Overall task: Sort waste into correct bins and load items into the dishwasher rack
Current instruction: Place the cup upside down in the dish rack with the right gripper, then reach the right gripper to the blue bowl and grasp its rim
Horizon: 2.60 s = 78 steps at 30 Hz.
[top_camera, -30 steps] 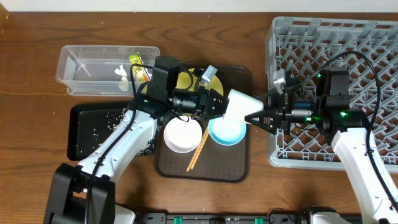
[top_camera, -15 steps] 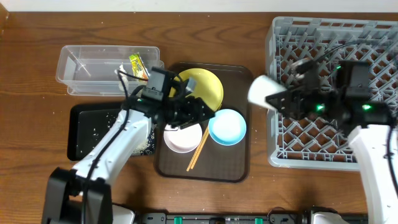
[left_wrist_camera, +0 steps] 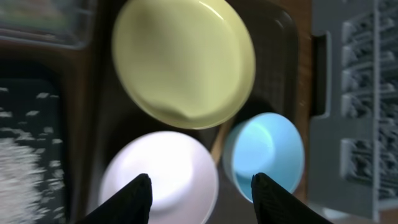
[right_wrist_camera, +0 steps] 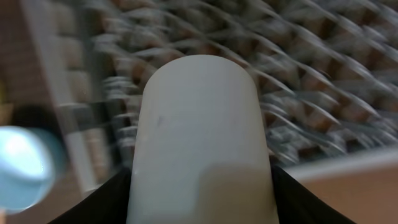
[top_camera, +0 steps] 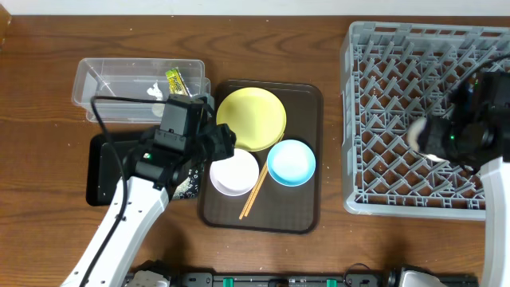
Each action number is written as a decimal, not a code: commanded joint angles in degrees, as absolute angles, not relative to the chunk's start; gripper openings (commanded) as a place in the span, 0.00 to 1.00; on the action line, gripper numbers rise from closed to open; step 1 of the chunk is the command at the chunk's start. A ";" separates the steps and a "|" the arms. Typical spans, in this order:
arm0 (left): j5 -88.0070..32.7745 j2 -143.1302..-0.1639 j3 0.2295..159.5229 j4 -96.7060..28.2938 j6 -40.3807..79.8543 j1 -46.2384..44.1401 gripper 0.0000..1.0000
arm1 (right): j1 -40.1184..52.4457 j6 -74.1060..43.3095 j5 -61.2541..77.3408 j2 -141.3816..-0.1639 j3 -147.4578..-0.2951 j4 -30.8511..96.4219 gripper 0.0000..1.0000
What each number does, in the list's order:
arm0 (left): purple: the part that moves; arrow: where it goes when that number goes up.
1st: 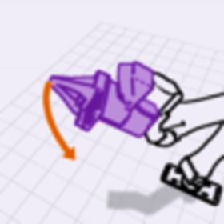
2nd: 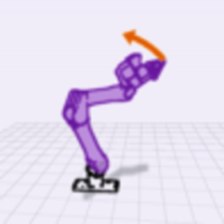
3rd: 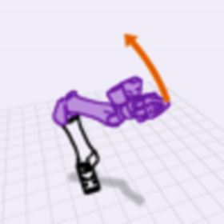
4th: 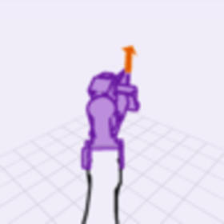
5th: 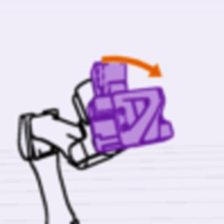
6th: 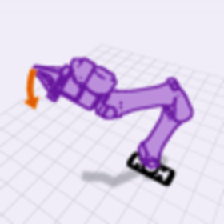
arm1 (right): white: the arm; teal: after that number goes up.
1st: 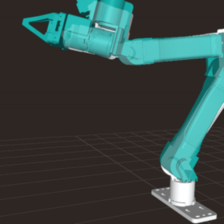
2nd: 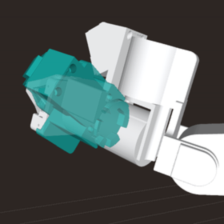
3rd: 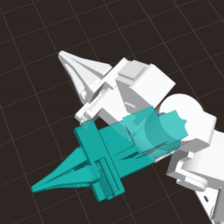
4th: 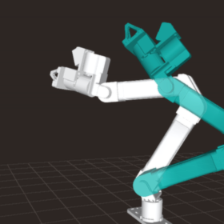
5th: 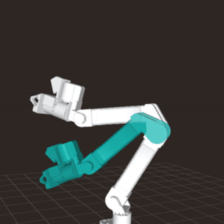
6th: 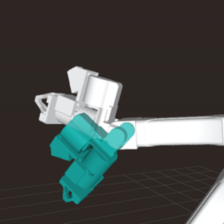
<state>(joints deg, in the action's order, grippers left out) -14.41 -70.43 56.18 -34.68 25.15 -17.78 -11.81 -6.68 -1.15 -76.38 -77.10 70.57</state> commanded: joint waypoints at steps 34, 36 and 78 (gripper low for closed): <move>-8.88 -70.08 56.40 -37.32 24.01 -17.65 0.62 | -14.61 -0.32 18.44 -90.56 -84.01 70.61 0.95; -8.86 -70.11 56.21 -37.34 24.01 -17.65 0.62 | -13.34 4.21 26.57 -89.17 -85.36 67.35 0.94; -1.85 -72.99 56.03 -44.31 26.85 -17.63 0.62 | 23.33 0.89 11.84 -115.46 -84.86 61.52 0.32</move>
<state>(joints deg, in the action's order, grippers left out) -2.79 -72.66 56.16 -44.16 26.76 -17.78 22.87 1.56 12.16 -115.26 -84.79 61.49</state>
